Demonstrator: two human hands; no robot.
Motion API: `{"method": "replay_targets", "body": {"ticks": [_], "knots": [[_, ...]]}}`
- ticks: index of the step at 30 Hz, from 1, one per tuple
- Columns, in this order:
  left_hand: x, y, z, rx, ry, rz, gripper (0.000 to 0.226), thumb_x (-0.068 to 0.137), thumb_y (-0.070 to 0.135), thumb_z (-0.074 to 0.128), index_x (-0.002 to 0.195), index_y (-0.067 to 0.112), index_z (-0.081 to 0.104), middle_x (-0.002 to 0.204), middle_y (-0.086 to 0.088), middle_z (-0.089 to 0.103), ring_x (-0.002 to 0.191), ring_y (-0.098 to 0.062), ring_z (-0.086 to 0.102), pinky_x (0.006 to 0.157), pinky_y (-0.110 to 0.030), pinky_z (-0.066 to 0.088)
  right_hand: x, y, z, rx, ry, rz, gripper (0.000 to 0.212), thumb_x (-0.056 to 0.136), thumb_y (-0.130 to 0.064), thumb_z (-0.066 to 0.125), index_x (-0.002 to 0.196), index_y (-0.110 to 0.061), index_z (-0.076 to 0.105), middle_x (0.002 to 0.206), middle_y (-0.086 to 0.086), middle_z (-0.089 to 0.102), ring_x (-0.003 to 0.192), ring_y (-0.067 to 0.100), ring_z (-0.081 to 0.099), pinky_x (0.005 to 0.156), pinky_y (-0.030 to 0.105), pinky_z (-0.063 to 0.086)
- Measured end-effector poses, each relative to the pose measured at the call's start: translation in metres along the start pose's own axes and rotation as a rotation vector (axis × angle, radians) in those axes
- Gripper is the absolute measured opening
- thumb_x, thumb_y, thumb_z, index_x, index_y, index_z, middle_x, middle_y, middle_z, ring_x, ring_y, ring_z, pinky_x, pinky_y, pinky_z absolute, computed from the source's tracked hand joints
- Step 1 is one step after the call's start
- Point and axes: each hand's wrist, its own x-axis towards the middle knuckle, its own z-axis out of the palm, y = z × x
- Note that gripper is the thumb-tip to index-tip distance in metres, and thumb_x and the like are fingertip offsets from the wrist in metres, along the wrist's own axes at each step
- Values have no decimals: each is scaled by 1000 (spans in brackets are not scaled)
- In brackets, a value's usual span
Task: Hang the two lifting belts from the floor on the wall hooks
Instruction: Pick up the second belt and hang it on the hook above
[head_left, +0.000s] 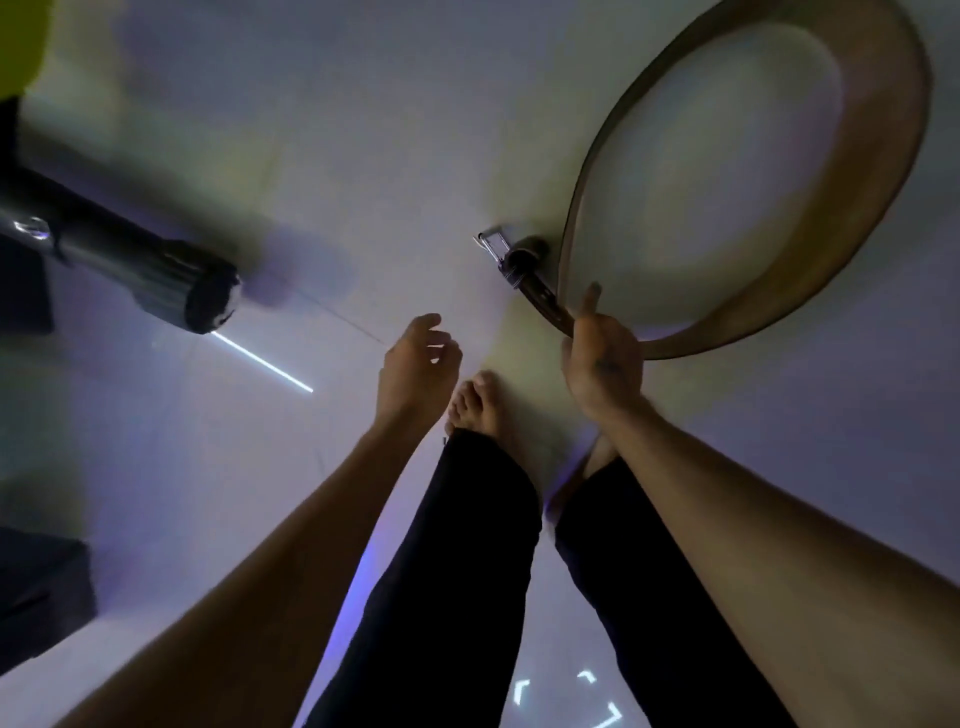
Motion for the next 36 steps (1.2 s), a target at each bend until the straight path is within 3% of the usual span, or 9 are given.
{"method": "replay_targets", "body": {"ticks": [4,8,14,21,23,26,30,33,36], "knots": [[-25,0,-7,-64,-90,0,42,96,13,56,138,13,56,122,-7,70,111,-24,67,100,-36,53,-18,-9,-38,-50,121,-121,37,74,4,65,110,9,67,75,24,68,62,42,66,51,35,51],[-89,33,-41,-63,-100,60,41,98,14,56,139,10,56,128,-10,69,113,-24,67,98,-29,49,-66,-24,-123,161,17,-83,16,88,-5,55,101,-6,63,95,19,70,92,42,63,72,41,45],[-230,151,-122,-376,-97,147,60,101,21,59,153,5,34,149,-11,52,120,-17,56,96,-21,40,-169,-30,-309,619,187,44,19,87,1,58,102,-8,64,91,9,71,88,29,65,76,39,52],[-414,287,-232,-533,-98,563,48,101,12,57,146,11,40,126,12,57,100,5,59,85,-15,49,-316,-42,-515,954,393,-92,18,87,0,58,98,-14,57,87,5,71,77,11,67,72,30,52],[-465,312,-259,-535,-101,663,57,98,13,61,150,5,38,138,1,55,110,-4,58,93,-19,53,-353,-49,-551,1075,406,-125,24,86,4,61,96,-17,54,84,-1,69,70,-3,64,68,24,49],[-539,340,-293,-482,-84,839,66,94,14,68,151,3,37,149,-11,51,125,-13,51,113,-37,44,-405,-56,-602,1160,487,-155,27,85,10,61,98,-13,56,85,5,71,70,2,65,72,29,51],[-615,365,-324,-346,-71,1062,73,90,23,74,152,8,37,150,-3,51,128,-9,50,105,-22,42,-474,-55,-662,1212,621,-234,25,86,13,59,100,-7,56,82,13,69,73,20,64,76,36,52],[-668,379,-333,-297,-125,1238,75,90,21,74,154,11,36,148,2,50,128,-6,50,95,-5,42,-524,-47,-692,1162,709,-294,23,87,12,59,99,-8,57,74,2,69,66,5,65,71,25,51],[-725,396,-331,-263,-186,1406,70,89,17,76,150,18,43,145,1,57,128,-9,55,109,-22,46,-572,-34,-714,1128,788,-327,23,87,9,61,97,-12,57,72,-3,69,65,3,66,69,21,49]]}}
